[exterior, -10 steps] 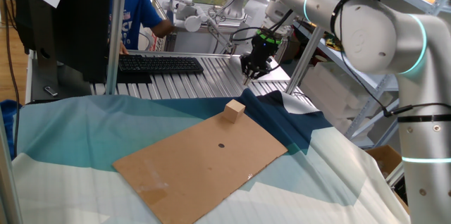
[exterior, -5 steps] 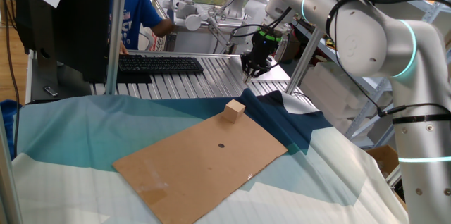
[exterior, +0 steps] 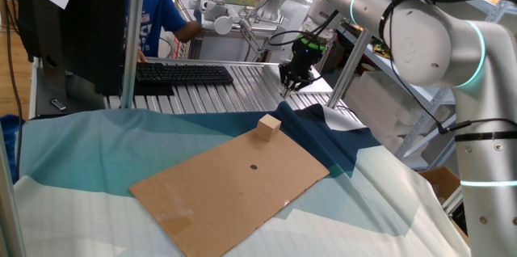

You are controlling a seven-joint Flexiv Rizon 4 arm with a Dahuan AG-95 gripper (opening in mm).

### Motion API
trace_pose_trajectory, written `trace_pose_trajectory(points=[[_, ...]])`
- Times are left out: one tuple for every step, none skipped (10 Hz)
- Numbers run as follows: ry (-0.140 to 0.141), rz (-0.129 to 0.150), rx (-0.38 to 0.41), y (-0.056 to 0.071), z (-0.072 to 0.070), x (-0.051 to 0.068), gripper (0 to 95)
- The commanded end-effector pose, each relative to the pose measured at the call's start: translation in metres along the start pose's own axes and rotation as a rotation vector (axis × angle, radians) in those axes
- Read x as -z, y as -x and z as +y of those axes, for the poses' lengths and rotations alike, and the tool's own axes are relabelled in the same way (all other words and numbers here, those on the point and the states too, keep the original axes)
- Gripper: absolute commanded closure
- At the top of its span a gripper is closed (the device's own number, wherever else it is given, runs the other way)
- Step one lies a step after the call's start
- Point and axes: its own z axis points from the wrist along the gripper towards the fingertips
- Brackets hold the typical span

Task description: Grab the block and place it at the designated location

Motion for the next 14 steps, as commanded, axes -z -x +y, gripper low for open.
trace_pose_trajectory(points=[[-0.005,0.006,-0.001,0.0019,-0.0002,0.0014,95.0],[-0.008,0.009,0.004,0.0025,-0.0011,0.0022,95.0],[-0.01,0.015,0.01,0.0034,-0.0024,0.0031,95.0],[-0.013,0.025,0.015,0.0052,-0.0052,0.0045,95.0],[-0.014,0.026,0.018,0.0064,-0.007,0.0056,95.0],[-0.013,0.03,0.018,0.0071,-0.0082,0.0067,95.0],[-0.015,0.03,0.013,0.0073,-0.0086,0.0077,95.0],[-0.015,0.033,0.012,0.0074,-0.0087,0.0084,95.0],[-0.015,0.032,0.01,0.0074,-0.0087,0.0083,95.0],[-0.013,0.029,0.0,0.0072,-0.0083,0.0081,95.0],[-0.01,0.024,-0.007,0.007,-0.0082,0.0083,95.0],[0.011,-0.011,-0.005,0.0069,-0.0079,0.0087,95.0],[0.014,-0.017,0.002,0.0069,-0.0079,0.0087,95.0],[0.027,-0.033,0.005,0.0069,-0.008,0.0086,95.0]])
